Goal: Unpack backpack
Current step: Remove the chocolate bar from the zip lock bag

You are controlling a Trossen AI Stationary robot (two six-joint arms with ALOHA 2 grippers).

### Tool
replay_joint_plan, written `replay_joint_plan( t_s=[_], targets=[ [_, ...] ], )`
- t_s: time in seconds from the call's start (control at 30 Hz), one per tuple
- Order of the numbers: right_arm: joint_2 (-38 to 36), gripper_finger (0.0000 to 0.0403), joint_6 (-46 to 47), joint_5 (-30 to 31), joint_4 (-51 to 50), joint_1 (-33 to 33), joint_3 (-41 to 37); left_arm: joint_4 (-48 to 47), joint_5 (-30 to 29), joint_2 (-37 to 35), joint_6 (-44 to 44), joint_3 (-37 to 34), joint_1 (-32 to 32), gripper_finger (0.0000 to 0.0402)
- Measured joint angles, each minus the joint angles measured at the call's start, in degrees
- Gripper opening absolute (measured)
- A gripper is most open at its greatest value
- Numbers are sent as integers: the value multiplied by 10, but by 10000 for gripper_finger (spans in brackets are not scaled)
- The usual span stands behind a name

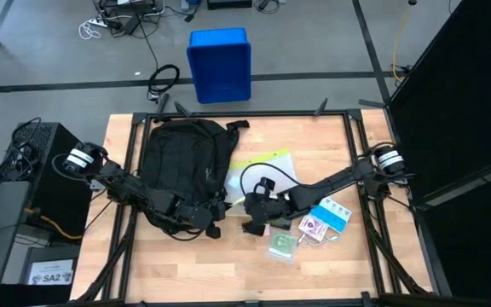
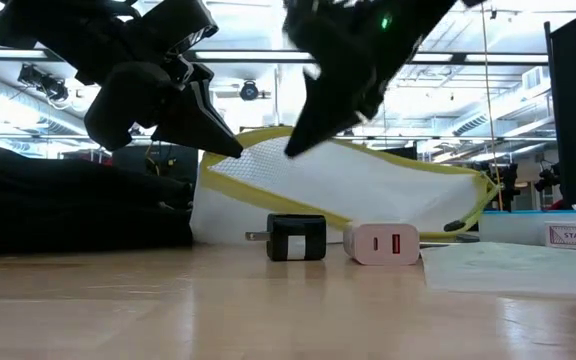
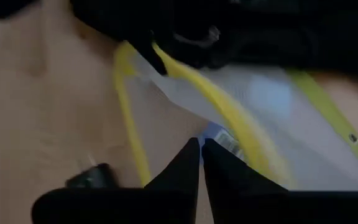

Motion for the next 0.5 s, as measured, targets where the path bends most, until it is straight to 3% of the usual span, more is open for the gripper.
replay_joint_plan(
  t_s=[0.17, 0.3, 0.5],
  targets=[
    [-12, 0, 2, 11, -2, 18, 1, 1, -1, 0, 0, 0, 0, 0],
    [7, 3, -21, -22, -5, 9, 1, 2, -3, 0, -1, 0, 0, 0],
    [45, 60, -87, -40, -7, -8, 1, 3, -3, 0, -2, 0, 0, 0]
  ],
)
